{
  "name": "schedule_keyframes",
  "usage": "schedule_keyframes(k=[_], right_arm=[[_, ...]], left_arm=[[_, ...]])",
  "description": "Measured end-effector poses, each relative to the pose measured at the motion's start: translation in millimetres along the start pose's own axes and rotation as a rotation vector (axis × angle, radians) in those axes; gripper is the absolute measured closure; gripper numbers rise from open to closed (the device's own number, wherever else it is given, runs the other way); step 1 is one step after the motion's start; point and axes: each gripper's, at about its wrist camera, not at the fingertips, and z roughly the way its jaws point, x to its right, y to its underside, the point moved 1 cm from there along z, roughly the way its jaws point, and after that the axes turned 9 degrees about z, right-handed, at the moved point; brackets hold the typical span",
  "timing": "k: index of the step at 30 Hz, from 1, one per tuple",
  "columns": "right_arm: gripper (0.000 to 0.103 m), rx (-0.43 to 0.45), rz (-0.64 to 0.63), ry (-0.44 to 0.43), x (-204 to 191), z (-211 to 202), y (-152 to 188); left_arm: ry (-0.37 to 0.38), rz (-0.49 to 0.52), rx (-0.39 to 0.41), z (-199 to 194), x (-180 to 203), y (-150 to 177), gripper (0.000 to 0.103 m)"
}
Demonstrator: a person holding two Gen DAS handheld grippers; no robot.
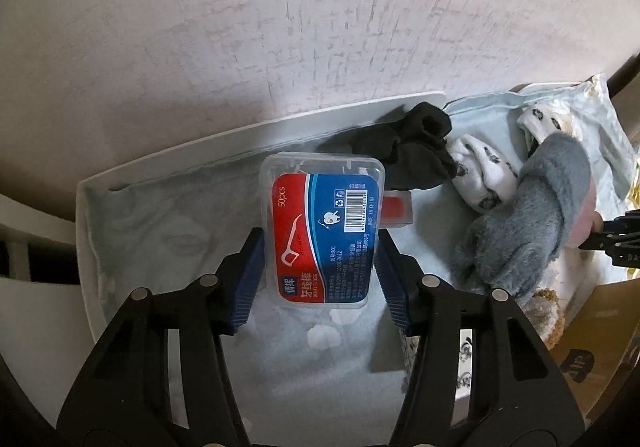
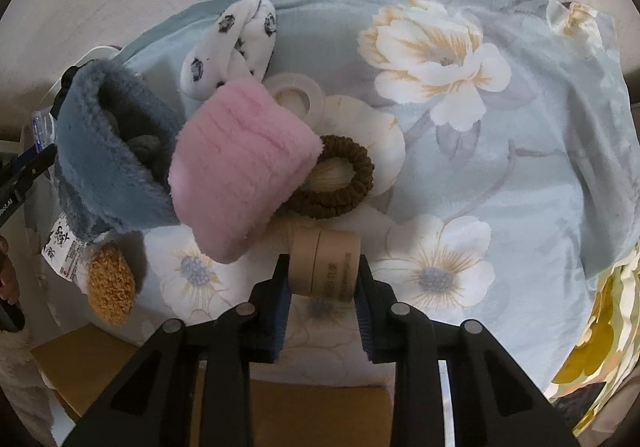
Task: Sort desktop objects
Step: 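Carry the floss-pick box and beige cylinder over the box with both tools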
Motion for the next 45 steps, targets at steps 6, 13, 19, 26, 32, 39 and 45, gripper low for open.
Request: schedule_keyframes(k=[6, 13, 19, 26, 32, 39, 45], right_arm=[[0.076, 0.031, -0.013, -0.018, 4.9, -16.1, 4.4], [0.076, 0.074, -0.058, -0.053, 10.8, -46.0, 12.7], [0.076, 0.11, -0.149, -0.082, 10.9, -84.8, 37.9], [0.076, 0.138, -0.265, -0.11, -12.6, -125.1, 64.9], [0.076, 0.138, -0.365, -0.123, -26.5, -126.7, 96.6], [0.076, 0.135, -0.473, -0.144, -38.1, -131.7, 132.2], [0.076, 0.114, -0.525, -0.132, -40.6, -120.1, 152.4]], left_arm=[[0.009, 0.009, 0.013, -26.6, 5.4, 4.5, 0.052], [0.011, 0.026, 0.028, -65.7, 16.9, 2.5, 0.052], [0.031, 0.027, 0.049, -106.9, 29.9, 6.4, 0.052], [0.049, 0.039, 0.067, -140.9, 69.0, 27.0, 0.052], [0.039, 0.045, 0.099, -175.9, 94.4, 53.0, 0.052], [0.036, 0.063, 0.092, -196.0, 121.9, 82.9, 0.052], [0.051, 0.057, 0.063, -196.0, 139.0, 106.8, 0.052]])
